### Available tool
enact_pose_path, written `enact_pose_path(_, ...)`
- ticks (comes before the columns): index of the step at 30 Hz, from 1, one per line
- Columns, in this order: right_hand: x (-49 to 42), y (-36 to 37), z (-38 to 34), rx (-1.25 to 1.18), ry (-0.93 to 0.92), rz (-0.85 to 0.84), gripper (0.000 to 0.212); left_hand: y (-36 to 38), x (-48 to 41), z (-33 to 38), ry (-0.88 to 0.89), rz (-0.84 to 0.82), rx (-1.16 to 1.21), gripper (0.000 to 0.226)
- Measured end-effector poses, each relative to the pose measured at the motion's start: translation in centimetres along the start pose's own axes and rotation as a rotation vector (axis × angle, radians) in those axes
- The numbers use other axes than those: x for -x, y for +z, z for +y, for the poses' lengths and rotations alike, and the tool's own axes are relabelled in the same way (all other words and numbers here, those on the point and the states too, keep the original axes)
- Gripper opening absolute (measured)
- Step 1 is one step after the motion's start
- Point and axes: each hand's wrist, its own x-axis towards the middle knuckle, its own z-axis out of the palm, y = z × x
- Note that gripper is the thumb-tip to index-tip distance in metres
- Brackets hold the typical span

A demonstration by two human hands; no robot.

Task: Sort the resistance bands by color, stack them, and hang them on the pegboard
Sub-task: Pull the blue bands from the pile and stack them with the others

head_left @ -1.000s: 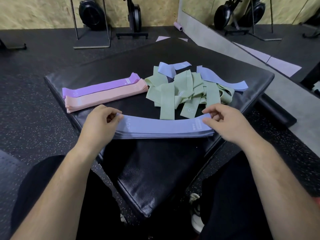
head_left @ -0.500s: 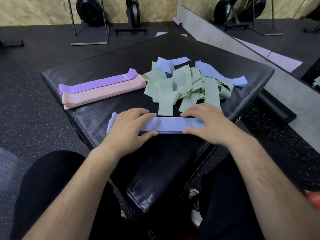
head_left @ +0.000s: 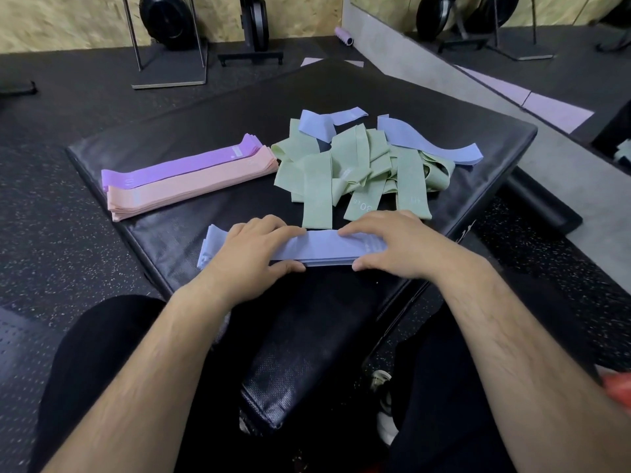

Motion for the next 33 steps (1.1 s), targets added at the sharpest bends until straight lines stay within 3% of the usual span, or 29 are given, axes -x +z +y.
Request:
enact_pose_path(3, 0.4, -0.1, -0.2, -0.005, -0.045, 0.036, 0.058, 0.2, -0.1, 0.3, 0.009, 0.029, 0.017, 0.06)
enact_pose_path(11, 0.0, -1.7, 0.5, -0.061, -0.035, 0.369, 0.04, -0.3, -6.7, 5.3, 0.137, 0.18, -0.004, 0.051)
enact_pose_path(18, -2.8, -3.9, 4.8, -0.126, 0.118, 0.644, 0.034, 0.0, -16.7, 8.5, 0.168, 0.193, -0.016, 0.043)
enact_pose_path(22, -4.8, -5.0, 8.3, -0.186, 0.17, 0.754, 0.035, 1.0, -21.9, 10.1, 0.197, 0.102, -0.014, 0.041)
enact_pose_path(26, -6.1, -5.8, 11.2, -0.199, 0.297, 0.726, 0.038, 2.0, -26.3, 11.0, 0.203, 0.041, -0.058, 0.041)
enact_pose_path(33, -6.7, -5.4, 12.3, -0.221, 0.331, 0.689, 0.04, 2.8, -33.6, 11.4, 0.082, -0.133, -0.215, 0.056)
